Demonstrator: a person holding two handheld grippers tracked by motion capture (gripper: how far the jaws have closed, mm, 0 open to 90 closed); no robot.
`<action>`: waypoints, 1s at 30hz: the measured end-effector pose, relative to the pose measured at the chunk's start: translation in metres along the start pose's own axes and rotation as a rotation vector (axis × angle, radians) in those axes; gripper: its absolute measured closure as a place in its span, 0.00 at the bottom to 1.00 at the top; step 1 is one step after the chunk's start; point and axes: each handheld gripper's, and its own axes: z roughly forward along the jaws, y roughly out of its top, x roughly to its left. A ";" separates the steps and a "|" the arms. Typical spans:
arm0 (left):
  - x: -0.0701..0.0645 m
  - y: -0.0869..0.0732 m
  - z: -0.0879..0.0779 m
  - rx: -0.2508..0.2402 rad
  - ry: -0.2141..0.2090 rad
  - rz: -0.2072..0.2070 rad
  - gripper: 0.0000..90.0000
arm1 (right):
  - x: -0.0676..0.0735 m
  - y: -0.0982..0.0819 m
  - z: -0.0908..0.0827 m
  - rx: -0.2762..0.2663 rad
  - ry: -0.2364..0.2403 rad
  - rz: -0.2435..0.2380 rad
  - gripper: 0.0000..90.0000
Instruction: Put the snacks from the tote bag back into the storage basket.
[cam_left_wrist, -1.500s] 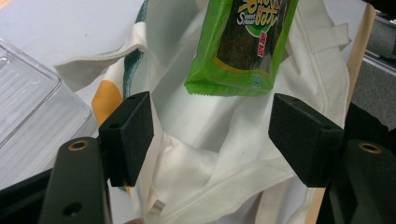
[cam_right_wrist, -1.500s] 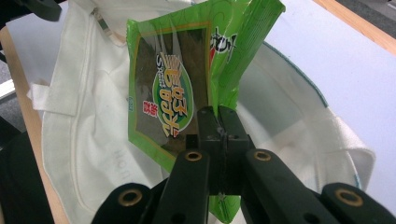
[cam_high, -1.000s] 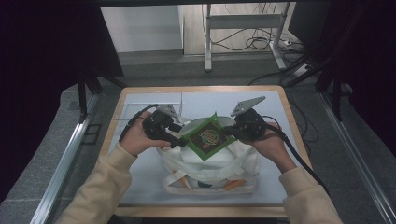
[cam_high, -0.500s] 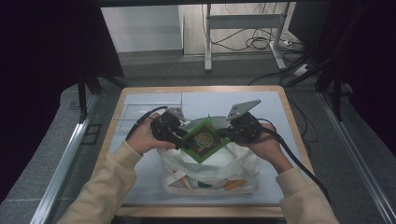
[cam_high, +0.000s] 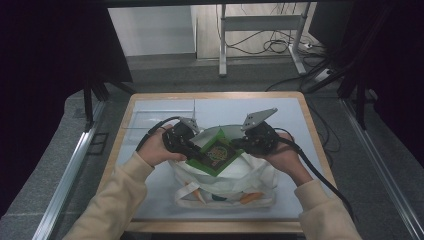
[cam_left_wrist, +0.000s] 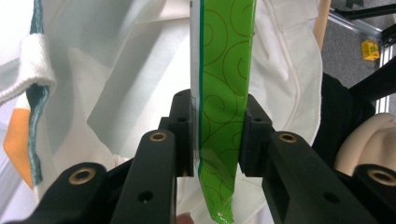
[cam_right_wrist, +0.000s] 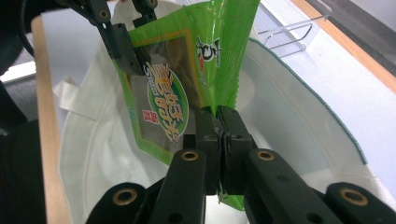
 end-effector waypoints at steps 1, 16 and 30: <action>0.000 0.000 0.000 0.001 0.003 0.001 0.81 | 0.000 0.000 0.000 -0.003 0.000 -0.005 0.96; 0.000 -0.015 -0.017 -0.067 0.028 -0.017 0.81 | 0.008 -0.003 -0.019 -0.130 -0.087 0.059 0.48; -0.005 -0.031 -0.028 -0.176 0.067 -0.046 0.81 | 0.010 -0.028 -0.036 -0.181 -0.121 0.175 0.41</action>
